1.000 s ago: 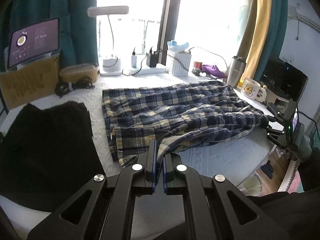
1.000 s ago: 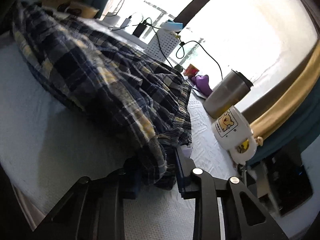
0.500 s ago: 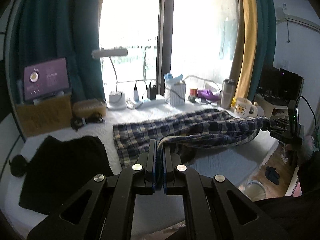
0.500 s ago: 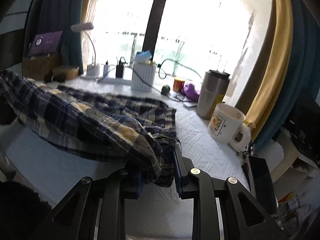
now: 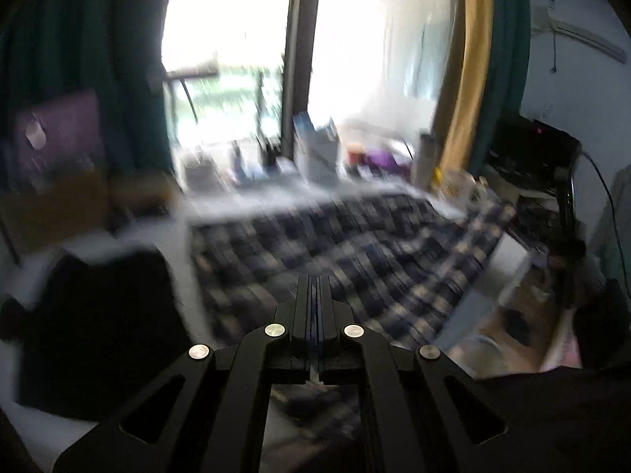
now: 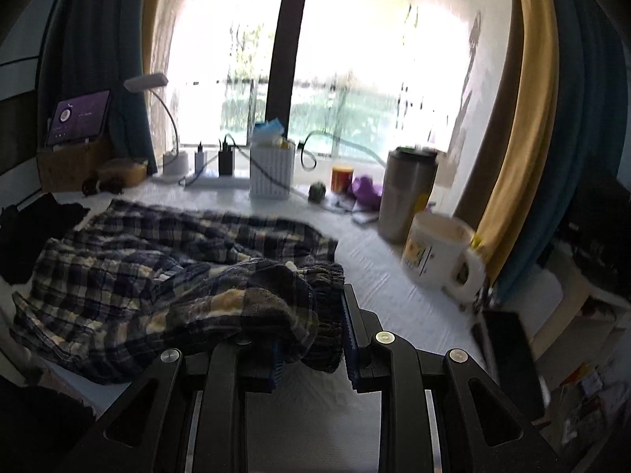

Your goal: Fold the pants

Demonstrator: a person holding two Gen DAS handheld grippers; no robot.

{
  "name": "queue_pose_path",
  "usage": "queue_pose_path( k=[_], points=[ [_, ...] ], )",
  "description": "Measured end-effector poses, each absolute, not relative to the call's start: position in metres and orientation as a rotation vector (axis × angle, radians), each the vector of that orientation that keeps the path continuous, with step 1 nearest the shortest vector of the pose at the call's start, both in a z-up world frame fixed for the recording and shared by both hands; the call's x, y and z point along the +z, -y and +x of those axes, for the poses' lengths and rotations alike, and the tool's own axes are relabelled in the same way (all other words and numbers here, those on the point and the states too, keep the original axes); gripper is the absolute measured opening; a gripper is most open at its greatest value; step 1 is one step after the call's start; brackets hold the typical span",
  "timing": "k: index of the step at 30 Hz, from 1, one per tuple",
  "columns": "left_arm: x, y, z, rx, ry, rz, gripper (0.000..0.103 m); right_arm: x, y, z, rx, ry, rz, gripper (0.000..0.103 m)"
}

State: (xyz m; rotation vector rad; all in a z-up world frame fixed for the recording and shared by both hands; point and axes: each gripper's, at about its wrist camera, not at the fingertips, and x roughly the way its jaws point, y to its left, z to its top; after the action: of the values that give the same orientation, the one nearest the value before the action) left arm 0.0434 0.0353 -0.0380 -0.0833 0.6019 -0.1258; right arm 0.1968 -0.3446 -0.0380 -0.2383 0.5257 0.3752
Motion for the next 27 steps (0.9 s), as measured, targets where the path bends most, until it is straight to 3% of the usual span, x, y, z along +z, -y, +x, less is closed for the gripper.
queue_pose_path(
  k=[4, 5, 8, 13, 15, 18, 27],
  points=[
    [-0.081, -0.018, 0.074, -0.219, -0.706, -0.099, 0.001, -0.04, 0.341, 0.216, 0.387, -0.559, -0.216, 0.025],
    [-0.088, -0.012, 0.078, -0.236, -0.723, -0.095, 0.007, -0.039, 0.339, 0.224, 0.395, -0.57, -0.216, 0.025],
    [-0.109, 0.003, 0.089, -0.298, -0.764, -0.102, 0.052, -0.038, 0.33, 0.251, 0.409, -0.599, -0.218, 0.025],
    [-0.121, 0.015, 0.088, -0.341, -0.788, -0.076, 0.057, -0.048, 0.314, 0.304, 0.408, -0.687, -0.212, 0.025],
    [-0.123, 0.015, 0.086, -0.356, -0.79, -0.072, 0.076, -0.059, 0.305, 0.321, 0.404, -0.721, -0.234, 0.025],
    [-0.125, 0.015, 0.081, -0.369, -0.784, -0.063, 0.091, -0.075, 0.294, 0.342, 0.401, -0.776, -0.242, 0.025],
    [-0.152, 0.032, 0.082, -0.226, -0.864, 0.121, 0.092, -0.064, 0.297, 0.329, 0.385, -0.735, -0.232, 0.025]
  ],
)
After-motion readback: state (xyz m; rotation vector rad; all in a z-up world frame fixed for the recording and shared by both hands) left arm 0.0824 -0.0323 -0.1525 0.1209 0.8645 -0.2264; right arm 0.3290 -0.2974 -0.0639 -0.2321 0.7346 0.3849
